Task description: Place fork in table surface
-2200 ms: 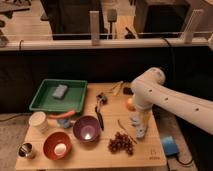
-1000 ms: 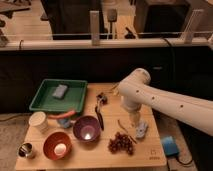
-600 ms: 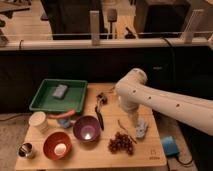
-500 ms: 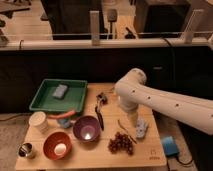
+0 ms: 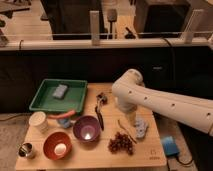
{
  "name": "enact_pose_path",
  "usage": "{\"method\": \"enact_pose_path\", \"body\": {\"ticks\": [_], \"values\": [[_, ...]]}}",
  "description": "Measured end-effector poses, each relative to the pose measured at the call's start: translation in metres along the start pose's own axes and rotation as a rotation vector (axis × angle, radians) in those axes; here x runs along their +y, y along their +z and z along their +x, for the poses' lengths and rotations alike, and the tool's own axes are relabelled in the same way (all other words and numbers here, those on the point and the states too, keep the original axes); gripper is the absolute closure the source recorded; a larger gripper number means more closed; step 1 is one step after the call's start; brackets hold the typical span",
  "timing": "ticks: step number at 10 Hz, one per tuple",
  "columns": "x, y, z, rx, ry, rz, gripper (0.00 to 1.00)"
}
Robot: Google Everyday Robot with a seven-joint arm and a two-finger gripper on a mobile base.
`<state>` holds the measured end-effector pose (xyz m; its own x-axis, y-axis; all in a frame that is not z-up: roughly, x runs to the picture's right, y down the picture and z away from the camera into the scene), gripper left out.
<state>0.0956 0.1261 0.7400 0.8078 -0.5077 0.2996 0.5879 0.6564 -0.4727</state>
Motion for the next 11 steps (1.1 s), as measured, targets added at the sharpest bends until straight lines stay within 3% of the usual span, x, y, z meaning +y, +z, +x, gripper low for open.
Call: {"method": "enact_pose_path", "body": {"ticks": [8,11], "values": [[-0.02,0.012,-0.021,0.009,-0.128,0.004,0.2],[-0.028,0.023,-0.039,0.002,-0.172,0.003,0.2]]}}
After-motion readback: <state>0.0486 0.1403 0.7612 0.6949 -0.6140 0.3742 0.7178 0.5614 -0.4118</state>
